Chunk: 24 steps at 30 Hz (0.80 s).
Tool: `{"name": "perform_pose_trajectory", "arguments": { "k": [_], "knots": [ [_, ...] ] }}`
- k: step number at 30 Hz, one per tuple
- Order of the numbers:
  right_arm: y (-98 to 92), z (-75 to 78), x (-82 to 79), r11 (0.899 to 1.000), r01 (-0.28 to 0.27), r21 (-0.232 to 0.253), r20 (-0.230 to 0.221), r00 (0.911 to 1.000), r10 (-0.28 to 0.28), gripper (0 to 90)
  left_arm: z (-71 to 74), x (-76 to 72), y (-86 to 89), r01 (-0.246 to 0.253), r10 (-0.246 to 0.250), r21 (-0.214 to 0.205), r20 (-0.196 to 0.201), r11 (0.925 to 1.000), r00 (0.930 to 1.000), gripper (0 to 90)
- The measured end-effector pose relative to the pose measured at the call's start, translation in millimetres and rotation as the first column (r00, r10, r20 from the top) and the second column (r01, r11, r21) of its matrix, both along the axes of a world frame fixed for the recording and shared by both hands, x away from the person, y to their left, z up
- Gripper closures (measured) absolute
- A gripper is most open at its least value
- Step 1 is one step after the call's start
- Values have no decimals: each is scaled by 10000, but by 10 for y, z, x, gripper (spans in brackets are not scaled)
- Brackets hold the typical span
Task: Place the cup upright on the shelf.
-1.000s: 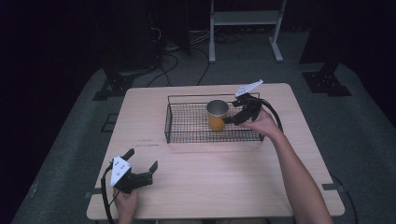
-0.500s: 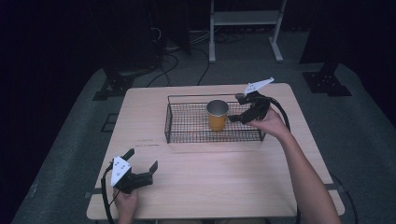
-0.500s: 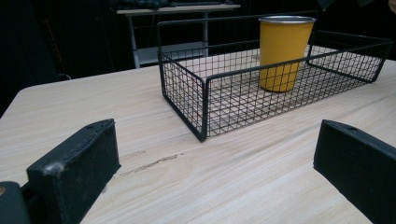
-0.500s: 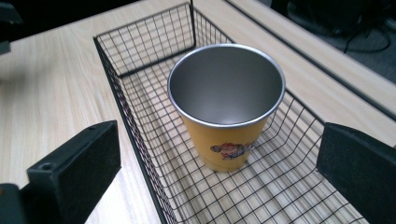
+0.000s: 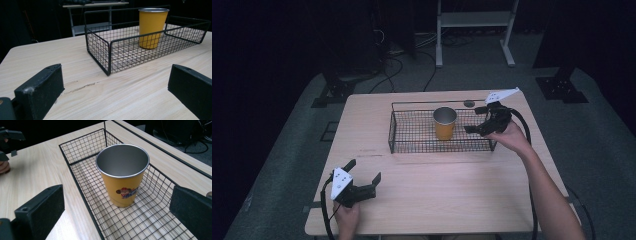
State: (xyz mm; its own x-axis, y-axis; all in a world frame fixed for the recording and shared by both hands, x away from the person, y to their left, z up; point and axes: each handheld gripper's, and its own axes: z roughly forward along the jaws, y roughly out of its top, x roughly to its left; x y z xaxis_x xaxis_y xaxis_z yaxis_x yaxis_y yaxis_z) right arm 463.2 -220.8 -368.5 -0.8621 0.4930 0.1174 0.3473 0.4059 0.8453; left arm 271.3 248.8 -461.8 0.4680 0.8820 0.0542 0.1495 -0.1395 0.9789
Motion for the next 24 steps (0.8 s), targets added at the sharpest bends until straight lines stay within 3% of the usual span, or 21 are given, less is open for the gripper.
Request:
{"name": "perform_pose_trajectory", "arguments": {
  "k": [24],
  "knots": [
    [-154,-75,-247,9988,-225,431,-26,9997,227,0,-1,1,1,-5,5,3,-21,10000,10000,0]
  ]
}}
